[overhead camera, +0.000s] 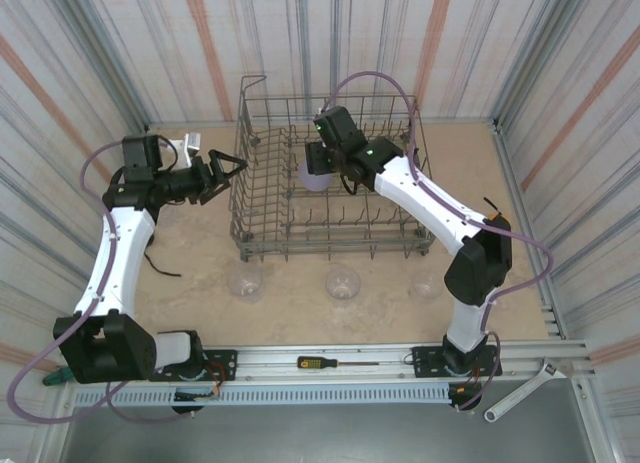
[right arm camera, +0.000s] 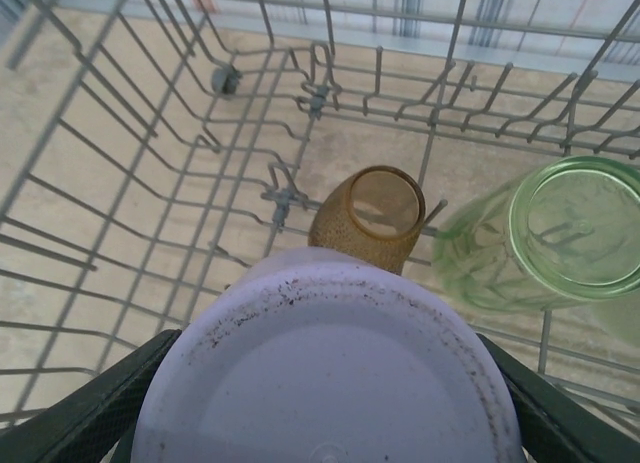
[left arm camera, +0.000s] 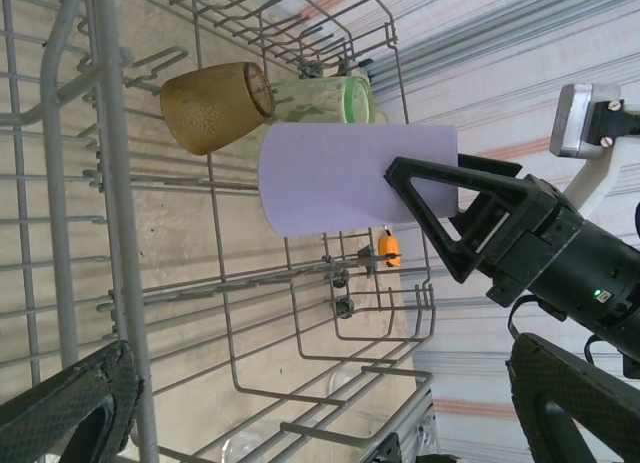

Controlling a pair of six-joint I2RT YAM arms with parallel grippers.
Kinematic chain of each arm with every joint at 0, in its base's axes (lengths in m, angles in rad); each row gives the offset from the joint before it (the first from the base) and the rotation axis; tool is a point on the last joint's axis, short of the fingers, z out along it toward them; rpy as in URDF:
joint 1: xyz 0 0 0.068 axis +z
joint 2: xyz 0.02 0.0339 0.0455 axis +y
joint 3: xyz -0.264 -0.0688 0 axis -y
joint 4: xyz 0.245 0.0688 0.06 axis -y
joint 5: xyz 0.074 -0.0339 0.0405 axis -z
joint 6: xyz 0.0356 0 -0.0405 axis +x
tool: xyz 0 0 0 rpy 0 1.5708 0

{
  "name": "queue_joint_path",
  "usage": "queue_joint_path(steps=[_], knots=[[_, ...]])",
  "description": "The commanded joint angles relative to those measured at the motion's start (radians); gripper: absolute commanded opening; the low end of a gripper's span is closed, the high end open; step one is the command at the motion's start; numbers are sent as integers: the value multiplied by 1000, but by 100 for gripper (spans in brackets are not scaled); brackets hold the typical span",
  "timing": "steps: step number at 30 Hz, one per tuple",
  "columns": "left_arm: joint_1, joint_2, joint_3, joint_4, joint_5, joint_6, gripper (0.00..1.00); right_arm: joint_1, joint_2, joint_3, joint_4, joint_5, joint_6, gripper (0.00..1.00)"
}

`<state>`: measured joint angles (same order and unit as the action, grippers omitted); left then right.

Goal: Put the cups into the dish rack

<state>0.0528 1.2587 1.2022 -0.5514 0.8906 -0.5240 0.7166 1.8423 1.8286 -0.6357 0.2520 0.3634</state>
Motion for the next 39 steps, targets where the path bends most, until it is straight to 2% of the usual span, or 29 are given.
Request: queue_joint_path(steps=[1, 12, 39], knots=[[17, -39, -10, -24, 33, 36, 99, 15, 32, 77, -75, 78, -39, 58], [65, -33, -29, -20, 53, 35, 99, 15, 84, 125, -80, 80, -59, 59], [64, -37, -56, 21, 77, -12, 99, -7, 194, 139, -62, 29, -57, 58]])
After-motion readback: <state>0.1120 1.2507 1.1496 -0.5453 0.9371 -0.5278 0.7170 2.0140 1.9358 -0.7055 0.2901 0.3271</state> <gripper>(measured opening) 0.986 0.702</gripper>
